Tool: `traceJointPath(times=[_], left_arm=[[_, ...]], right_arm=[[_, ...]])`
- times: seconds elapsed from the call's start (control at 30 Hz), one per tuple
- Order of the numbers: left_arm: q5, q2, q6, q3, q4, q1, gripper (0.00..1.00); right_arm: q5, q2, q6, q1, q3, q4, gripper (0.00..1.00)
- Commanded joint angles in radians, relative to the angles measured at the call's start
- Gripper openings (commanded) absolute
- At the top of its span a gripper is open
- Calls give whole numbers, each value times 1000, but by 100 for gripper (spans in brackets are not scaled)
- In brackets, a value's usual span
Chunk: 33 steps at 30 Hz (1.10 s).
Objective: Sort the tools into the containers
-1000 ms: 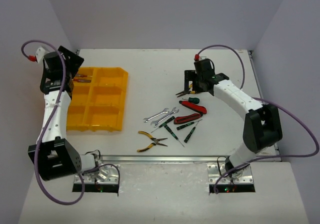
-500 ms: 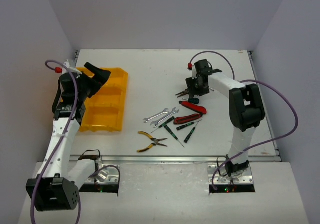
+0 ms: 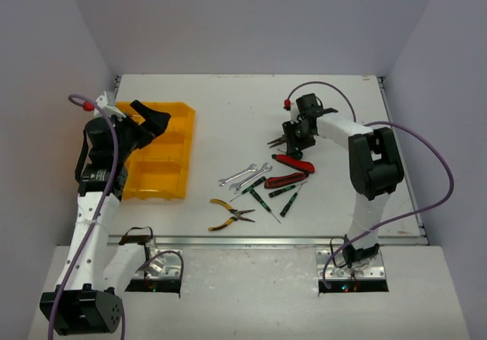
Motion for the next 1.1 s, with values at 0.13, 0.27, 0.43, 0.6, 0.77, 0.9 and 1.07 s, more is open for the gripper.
traceJointPath(times=[0.13, 0.27, 0.43, 0.6, 0.77, 0.9, 1.07], left_arm=[[69, 13, 20, -41, 54, 0, 100], [76, 19, 33, -55, 66, 0, 100], [105, 46, 32, -83, 87, 0, 100], [146, 61, 5, -125, 154, -3, 100], [338, 77, -100, -246, 433, -39, 100], [405, 143, -245, -316, 717, -168, 100], [369, 226, -329, -305, 924, -331, 100]], right_arm=[[16, -7, 9, 1, -88, 15, 47], [42, -16, 19, 5, -104, 39, 46], [54, -48, 21, 21, -125, 62, 38], [87, -127, 30, 50, -154, 119, 13], [32, -293, 67, 110, -196, 174, 1], [-207, -464, 107, 234, -266, 278, 0], [-633, -599, 254, 259, -379, 533, 0]])
